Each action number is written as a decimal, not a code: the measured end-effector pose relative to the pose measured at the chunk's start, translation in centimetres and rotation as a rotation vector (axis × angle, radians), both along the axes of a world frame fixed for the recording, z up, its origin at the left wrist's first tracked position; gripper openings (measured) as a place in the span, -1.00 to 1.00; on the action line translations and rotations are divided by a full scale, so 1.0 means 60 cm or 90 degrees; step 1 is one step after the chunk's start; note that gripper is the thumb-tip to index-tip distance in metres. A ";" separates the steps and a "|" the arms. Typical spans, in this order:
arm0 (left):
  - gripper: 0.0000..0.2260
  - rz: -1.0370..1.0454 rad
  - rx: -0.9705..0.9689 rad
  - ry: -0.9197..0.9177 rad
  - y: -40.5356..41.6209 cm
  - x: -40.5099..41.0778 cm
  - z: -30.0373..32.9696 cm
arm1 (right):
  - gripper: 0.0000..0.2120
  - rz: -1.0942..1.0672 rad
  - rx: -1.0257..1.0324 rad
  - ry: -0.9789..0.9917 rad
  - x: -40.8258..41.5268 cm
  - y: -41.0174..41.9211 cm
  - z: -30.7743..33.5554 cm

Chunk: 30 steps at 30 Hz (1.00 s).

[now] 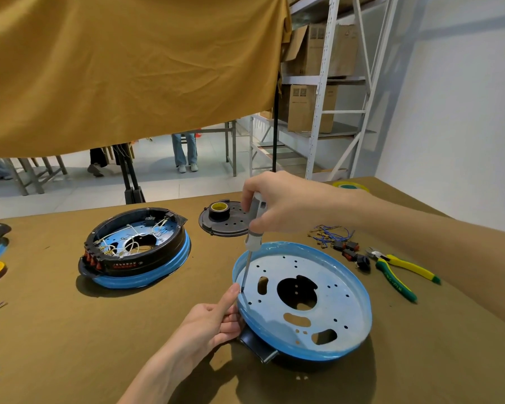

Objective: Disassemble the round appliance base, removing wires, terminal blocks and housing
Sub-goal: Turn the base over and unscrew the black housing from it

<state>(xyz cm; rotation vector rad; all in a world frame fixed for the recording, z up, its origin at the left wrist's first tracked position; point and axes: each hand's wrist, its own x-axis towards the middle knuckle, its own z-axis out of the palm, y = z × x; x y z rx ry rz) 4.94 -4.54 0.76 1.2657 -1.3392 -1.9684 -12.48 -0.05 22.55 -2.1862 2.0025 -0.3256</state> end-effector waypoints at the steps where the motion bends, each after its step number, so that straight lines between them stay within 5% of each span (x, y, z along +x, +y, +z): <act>1: -0.22 -0.002 0.002 0.002 -0.001 0.001 0.000 | -0.73 0.000 0.011 -0.002 0.001 0.001 0.001; 9: -0.20 -0.019 0.026 0.002 0.001 -0.003 0.003 | -0.66 -0.011 -0.065 0.084 0.016 0.005 -0.007; 15: -0.19 -0.021 0.020 -0.001 0.001 -0.006 0.002 | -0.58 0.014 0.025 -0.004 0.010 0.005 0.007; 20: -0.19 -0.022 0.025 -0.015 -0.001 -0.006 -0.001 | -0.59 -0.056 -0.044 0.125 0.013 -0.002 -0.009; 27: -0.19 -0.024 0.027 -0.019 -0.002 -0.006 -0.006 | -0.63 0.042 0.061 -0.030 0.006 0.011 0.014; 30: -0.18 -0.028 0.021 -0.021 -0.001 -0.006 -0.006 | -0.62 0.004 0.014 0.064 0.014 0.010 0.002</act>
